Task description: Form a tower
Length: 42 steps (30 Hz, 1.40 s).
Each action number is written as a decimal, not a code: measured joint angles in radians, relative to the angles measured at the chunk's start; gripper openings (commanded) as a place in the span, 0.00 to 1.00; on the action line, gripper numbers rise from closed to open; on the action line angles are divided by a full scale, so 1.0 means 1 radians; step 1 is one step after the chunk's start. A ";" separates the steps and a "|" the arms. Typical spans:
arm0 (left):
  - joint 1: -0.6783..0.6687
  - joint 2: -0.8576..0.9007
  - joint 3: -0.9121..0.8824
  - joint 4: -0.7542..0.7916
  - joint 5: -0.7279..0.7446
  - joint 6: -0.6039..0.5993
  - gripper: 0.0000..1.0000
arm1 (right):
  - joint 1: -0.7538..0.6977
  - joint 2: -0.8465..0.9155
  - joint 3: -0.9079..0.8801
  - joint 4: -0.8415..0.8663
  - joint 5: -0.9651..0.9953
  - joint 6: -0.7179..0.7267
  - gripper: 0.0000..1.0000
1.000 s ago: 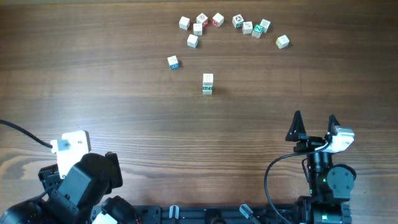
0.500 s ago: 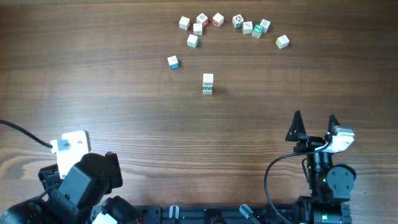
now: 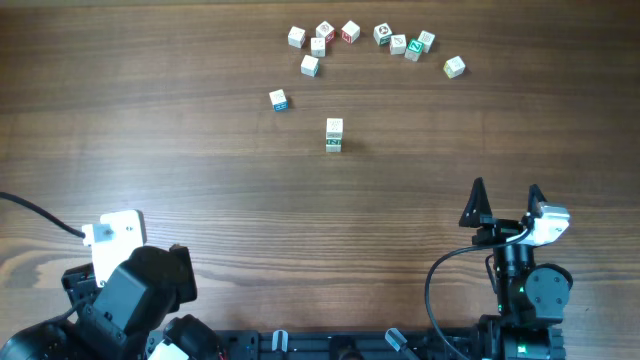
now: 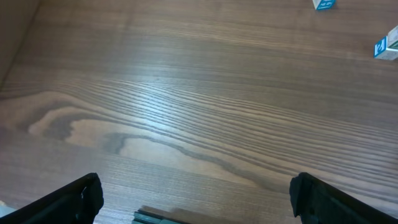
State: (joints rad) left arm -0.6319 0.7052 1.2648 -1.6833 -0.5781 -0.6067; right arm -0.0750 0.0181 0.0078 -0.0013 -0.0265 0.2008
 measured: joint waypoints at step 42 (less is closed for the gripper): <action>0.687 -0.692 -1.256 1.628 0.420 0.536 1.00 | -0.001 -0.003 -0.001 0.002 0.000 -0.005 1.00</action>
State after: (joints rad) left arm 0.0547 0.0135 0.0090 -0.0555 -0.1585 -0.0711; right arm -0.0757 0.0154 0.0071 0.0002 -0.0265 0.1955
